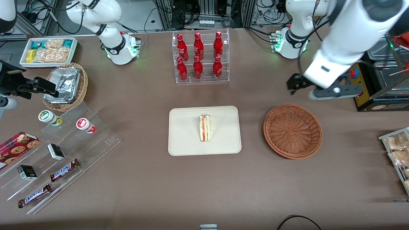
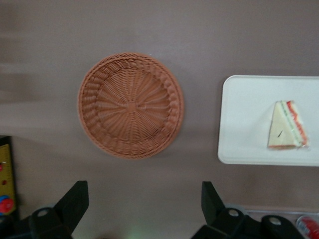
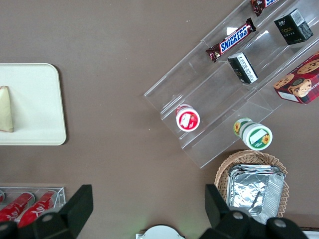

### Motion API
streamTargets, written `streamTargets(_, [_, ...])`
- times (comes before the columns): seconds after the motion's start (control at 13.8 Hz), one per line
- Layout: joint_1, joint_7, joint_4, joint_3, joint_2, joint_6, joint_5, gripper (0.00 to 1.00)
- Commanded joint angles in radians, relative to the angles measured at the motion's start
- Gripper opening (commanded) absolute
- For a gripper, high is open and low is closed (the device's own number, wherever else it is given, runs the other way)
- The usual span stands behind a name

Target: Place sandwich from basket to tray

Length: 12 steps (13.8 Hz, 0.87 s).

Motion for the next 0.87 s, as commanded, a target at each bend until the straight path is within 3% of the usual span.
streamTargets(0.0, [0.06,0.092,-0.035,-0.004,-0.049,-0.032,-0.017,1.0])
streamTargets(0.07, [0.064,0.145,-0.031,0.007,-0.057,-0.053,-0.017,1.0])
streamTargets(0.29, [-0.005,0.233,-0.016,0.166,-0.057,-0.069,-0.017,1.0])
streamTargets(0.65, [-0.004,0.244,0.05,0.243,-0.031,-0.07,-0.015,1.0])
streamTargets(0.8, [0.006,0.323,0.075,0.248,-0.014,-0.066,-0.012,1.0])
